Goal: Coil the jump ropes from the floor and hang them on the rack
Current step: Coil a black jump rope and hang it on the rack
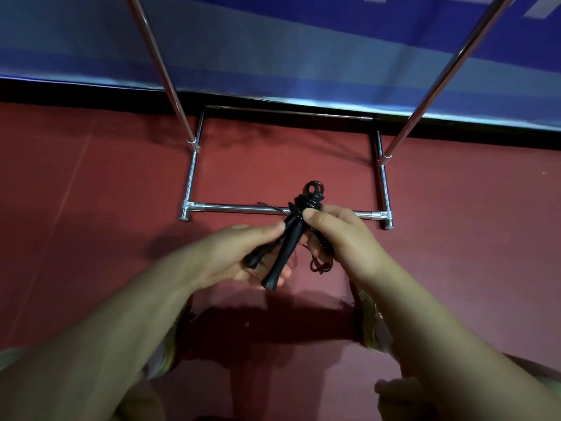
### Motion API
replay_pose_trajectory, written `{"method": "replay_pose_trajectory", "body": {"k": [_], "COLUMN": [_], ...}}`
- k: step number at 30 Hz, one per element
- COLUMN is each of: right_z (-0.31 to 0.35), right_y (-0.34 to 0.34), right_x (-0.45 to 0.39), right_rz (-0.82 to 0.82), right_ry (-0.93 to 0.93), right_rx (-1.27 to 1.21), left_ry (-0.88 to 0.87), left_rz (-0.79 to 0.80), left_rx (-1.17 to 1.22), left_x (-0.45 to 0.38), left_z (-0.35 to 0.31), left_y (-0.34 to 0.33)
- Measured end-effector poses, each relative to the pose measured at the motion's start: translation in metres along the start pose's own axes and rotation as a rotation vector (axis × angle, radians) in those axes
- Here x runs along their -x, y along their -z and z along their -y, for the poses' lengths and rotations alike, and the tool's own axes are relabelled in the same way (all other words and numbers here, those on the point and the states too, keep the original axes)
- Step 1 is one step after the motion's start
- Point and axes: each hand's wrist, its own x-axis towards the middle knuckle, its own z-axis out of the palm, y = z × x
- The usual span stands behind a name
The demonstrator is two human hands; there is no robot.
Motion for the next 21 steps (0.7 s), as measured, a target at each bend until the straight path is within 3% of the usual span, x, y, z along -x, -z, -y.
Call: {"method": "replay_pose_trajectory", "body": {"k": [4,7,10,16,21], "right_z": [-0.002,-0.005,-0.007,-0.018,-0.020], "right_y": [0.004,0.005,0.007,0.008,0.006], "right_x": [-0.002,-0.004,-0.005,-0.009,-0.011], "right_rz": [0.037,0.081,0.071,0.007,-0.067], "right_ry": [0.047,0.075,0.057,-0.081,-0.141], "right_rx": [-0.090,-0.070,0.025,0.176,0.273], "left_ry": [0.046,0.065,0.077,-0.079,-0.163], "left_rz": [0.397,0.477,0.340,-0.172,-0.337], "left_rx": [0.260,0.360,0.366,-0.055,-0.292], "left_x": [0.004,0.006,0.005,-0.005,-0.009], "left_z": [0.003,0.006,0.002,0.009,0.012], "left_y": [0.008,0.003,-0.002,-0.019,-0.014]}}
